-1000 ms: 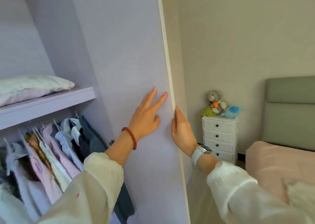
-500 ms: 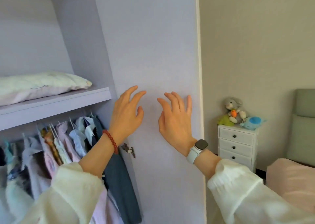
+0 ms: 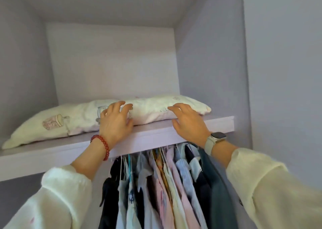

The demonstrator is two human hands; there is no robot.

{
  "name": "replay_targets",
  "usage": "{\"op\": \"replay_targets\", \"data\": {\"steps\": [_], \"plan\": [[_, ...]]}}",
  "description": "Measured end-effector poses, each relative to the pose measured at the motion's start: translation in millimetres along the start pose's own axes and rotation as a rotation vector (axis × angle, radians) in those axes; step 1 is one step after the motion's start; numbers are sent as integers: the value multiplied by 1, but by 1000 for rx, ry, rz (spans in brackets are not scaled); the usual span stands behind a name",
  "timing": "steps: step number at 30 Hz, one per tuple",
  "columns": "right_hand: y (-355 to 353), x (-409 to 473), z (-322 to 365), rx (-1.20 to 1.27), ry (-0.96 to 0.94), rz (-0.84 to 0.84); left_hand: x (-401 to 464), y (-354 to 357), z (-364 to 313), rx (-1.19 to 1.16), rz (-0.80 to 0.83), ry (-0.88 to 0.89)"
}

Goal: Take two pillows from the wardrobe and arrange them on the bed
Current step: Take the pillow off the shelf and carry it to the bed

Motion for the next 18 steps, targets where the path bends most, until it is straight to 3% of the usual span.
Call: {"op": "replay_targets", "data": {"steps": [6, 11, 15, 18], "plan": [[90, 106, 10, -176, 26, 321, 53, 47, 94, 182, 373, -79], [110, 132, 17, -277, 21, 290, 67, 61, 101, 227, 271, 18], [99, 117, 31, -307, -11, 144, 58, 48, 89, 208, 248, 48], [77, 88, 39, -215, -48, 1, 34, 23, 77, 147, 98, 52]]}}
Point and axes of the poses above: each hand's wrist, its own x-axis towards the middle knuckle, its own y-axis out of the palm, z = x × y, the point moved 3 cm from there along x, towards the middle knuckle, and after that the axes turned 5 degrees about y, right-handed, at the moved point
